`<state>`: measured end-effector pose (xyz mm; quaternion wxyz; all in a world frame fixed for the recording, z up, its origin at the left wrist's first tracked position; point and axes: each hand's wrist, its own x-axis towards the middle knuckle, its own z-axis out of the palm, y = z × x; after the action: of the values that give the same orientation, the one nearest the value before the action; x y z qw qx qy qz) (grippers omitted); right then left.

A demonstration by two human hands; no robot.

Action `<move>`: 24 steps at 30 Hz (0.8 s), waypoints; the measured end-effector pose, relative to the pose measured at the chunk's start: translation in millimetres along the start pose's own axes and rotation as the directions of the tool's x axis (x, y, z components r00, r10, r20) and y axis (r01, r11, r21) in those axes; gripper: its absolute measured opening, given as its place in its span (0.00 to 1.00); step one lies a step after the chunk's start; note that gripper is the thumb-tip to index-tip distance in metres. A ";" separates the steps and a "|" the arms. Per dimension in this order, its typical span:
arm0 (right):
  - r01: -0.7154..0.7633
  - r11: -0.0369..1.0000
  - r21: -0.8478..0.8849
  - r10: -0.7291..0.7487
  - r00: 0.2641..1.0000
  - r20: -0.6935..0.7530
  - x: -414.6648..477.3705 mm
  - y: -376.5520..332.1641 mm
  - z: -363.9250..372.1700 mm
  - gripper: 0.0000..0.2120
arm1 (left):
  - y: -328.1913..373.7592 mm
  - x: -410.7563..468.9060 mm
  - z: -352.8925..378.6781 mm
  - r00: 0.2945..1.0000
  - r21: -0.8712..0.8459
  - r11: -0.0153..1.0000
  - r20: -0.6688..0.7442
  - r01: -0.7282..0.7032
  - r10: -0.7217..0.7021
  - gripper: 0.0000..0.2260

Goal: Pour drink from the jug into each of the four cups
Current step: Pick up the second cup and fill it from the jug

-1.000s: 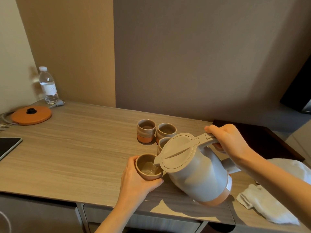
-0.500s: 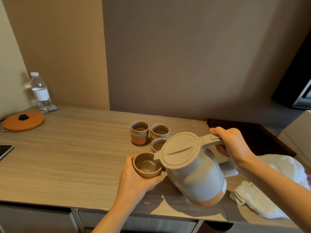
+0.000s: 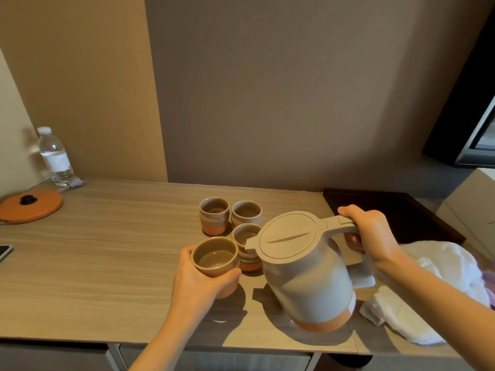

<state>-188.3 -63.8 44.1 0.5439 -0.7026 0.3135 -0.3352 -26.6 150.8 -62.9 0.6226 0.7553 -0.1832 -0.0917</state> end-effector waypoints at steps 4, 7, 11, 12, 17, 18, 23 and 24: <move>-0.020 0.999 0.040 0.023 0.998 -0.059 0.6 2.2 -0.1 0.20 | -0.9 21.1 -10.9 0.999 0.008 1.000 -0.037 -0.028 0.028 0.40; -0.045 0.997 0.063 0.051 0.994 -0.098 1.5 5.3 -0.5 0.19 | -5.6 39.8 -14.7 0.996 0.021 0.999 -0.080 -0.025 0.026 0.41; -0.056 0.995 0.087 0.067 0.989 -0.131 3.4 10.0 0.1 0.18 | -18.3 59.5 -11.0 0.993 0.059 0.998 -0.121 0.004 0.004 0.42; -0.056 0.995 0.087 0.068 0.988 -0.139 4.4 10.9 0.4 0.18 | -21.6 62.9 -9.5 0.992 0.068 0.998 -0.125 0.011 -0.002 0.42; -0.053 0.994 0.099 0.070 0.983 -0.170 10.0 14.1 0.6 0.18 | -32.1 71.2 -0.4 0.993 0.084 0.996 -0.116 0.023 -0.013 0.42; -0.052 0.993 0.102 0.069 0.982 -0.175 10.9 14.6 0.6 0.18 | -32.8 71.8 1.4 0.993 0.085 0.996 -0.114 0.019 -0.010 0.42; -0.051 0.995 0.083 0.065 0.983 -0.173 12.8 16.6 -0.7 0.18 | -30.4 73.2 8.3 0.996 0.087 0.996 -0.087 0.005 0.003 0.42; -0.049 0.996 0.080 0.063 0.983 -0.171 12.5 16.6 -1.0 0.19 | -29.8 73.0 9.5 0.997 0.087 0.996 -0.077 0.001 0.005 0.41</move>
<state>-183.0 -78.0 29.8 0.5496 -0.6407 0.3666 -0.3912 41.6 118.3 -87.4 0.5958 0.7844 -0.1638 -0.0539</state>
